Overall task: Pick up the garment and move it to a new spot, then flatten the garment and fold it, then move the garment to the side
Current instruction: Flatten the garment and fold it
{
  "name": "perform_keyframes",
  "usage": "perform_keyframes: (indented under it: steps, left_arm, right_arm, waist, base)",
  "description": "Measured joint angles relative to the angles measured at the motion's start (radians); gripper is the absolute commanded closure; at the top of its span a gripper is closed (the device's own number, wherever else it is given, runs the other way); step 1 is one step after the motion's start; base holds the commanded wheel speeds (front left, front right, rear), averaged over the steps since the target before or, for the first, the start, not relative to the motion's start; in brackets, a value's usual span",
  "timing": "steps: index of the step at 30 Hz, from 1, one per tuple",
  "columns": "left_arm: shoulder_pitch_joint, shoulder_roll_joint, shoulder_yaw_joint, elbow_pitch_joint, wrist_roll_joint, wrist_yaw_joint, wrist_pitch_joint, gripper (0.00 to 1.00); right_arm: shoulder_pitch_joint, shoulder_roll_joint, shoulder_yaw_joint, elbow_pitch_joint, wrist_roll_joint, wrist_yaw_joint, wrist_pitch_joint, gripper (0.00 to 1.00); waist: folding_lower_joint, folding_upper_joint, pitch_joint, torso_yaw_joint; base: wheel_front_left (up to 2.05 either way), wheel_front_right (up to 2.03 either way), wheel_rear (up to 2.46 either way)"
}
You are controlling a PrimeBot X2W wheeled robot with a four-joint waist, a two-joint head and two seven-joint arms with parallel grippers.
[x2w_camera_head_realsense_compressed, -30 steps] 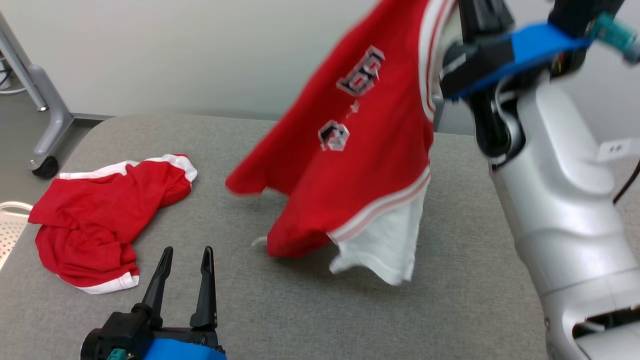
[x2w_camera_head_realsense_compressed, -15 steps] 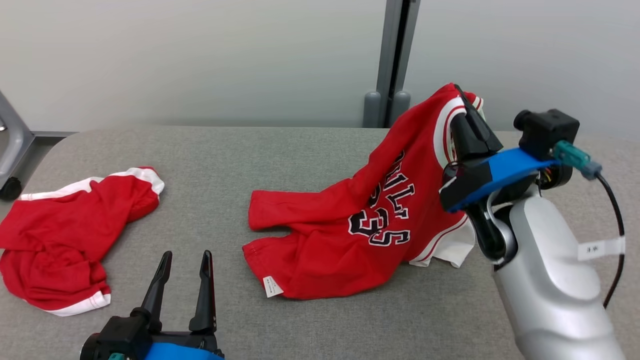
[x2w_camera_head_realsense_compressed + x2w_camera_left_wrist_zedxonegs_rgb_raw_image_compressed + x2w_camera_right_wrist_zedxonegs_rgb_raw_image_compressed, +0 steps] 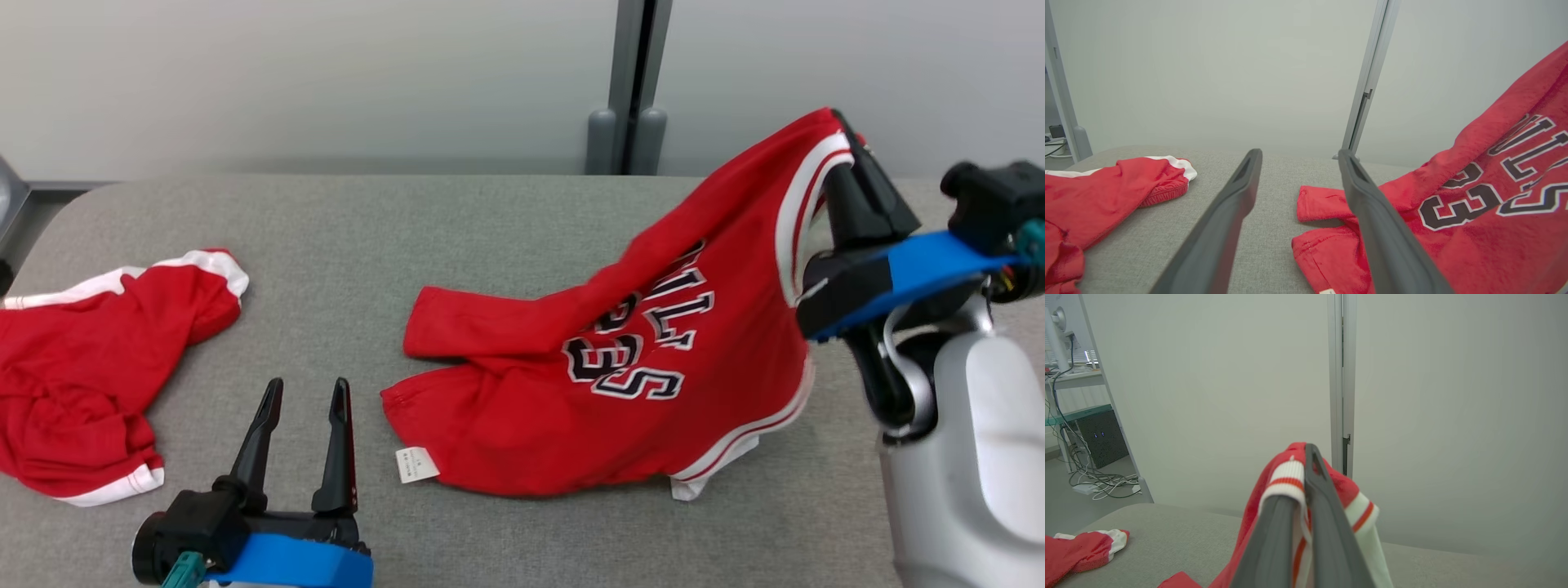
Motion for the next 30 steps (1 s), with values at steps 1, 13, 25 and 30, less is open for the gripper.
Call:
perform_keyframes:
  steps: [1, 13, 25, 30]
  left_arm:
    - [-0.007, -0.001, -0.004, 0.001, 0.0, -0.001, 0.0, 0.0]
    - [-0.101, -0.02, -0.053, 0.008, 0.009, -0.015, 0.0, 0.0]
    - [-0.117, -0.033, -0.05, 0.006, 0.017, -0.018, 0.0, 0.0]
    - [-0.099, -0.036, -0.039, 0.009, 0.025, -0.018, 0.0, 0.0]
  right_arm:
    - [-0.025, 0.001, -0.021, 0.039, -0.026, 0.0, 0.007, 1.0]
    - [-0.367, -0.006, -0.173, 0.541, -0.215, 0.0, -0.126, 1.0]
    - [-0.447, -0.02, -0.188, 0.911, -0.277, 0.0, -0.103, 0.0]
    - [-0.378, -0.019, -0.172, 0.932, -0.259, 0.0, -0.111, 0.0]
  waist:
    - [0.0, 0.0, 0.008, 0.005]
    - [0.0001, 0.0, 0.111, 0.129]
    - [-0.0001, 0.0, 0.151, 0.183]
    - [0.0, -0.0001, 0.117, 0.149]
  base:
    - [0.0, 0.0, 0.0]
    - [0.0, 0.0, 0.0]
    - [0.0, 0.0, 0.0]
    - [0.0, 0.0, 0.0]
